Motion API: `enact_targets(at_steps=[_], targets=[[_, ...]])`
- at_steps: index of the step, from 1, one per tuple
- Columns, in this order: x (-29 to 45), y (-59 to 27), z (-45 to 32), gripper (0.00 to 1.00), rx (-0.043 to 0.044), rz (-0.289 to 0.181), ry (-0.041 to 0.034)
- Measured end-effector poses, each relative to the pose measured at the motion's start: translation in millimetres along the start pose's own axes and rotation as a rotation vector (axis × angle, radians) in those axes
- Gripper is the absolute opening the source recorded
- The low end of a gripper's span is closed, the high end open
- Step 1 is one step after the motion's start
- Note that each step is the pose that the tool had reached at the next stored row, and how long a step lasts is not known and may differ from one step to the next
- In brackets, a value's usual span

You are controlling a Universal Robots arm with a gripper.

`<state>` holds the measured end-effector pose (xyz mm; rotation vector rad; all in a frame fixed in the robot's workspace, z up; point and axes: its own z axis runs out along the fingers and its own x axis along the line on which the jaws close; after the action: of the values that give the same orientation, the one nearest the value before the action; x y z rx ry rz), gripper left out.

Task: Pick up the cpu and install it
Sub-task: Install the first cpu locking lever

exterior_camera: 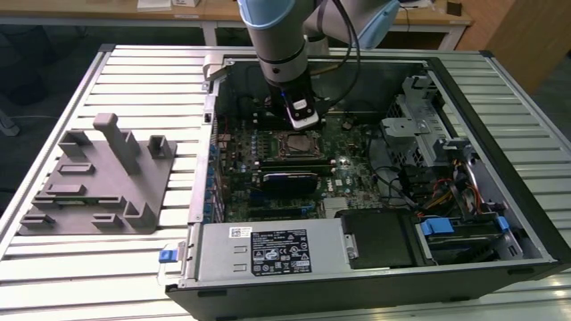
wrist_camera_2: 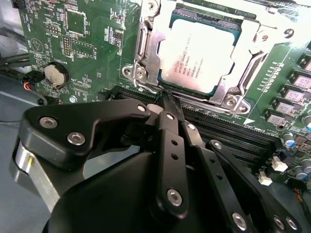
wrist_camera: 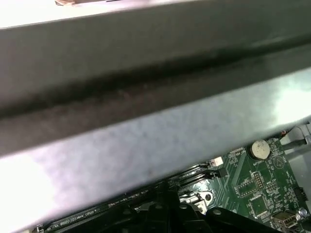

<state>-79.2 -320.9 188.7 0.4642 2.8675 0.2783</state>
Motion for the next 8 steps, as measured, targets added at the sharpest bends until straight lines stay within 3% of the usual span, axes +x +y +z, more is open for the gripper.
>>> enact_targets(at_steps=[8], targets=[[-0.1,0.3,-0.6,0.11,-0.0133,0.004,0.0036]])
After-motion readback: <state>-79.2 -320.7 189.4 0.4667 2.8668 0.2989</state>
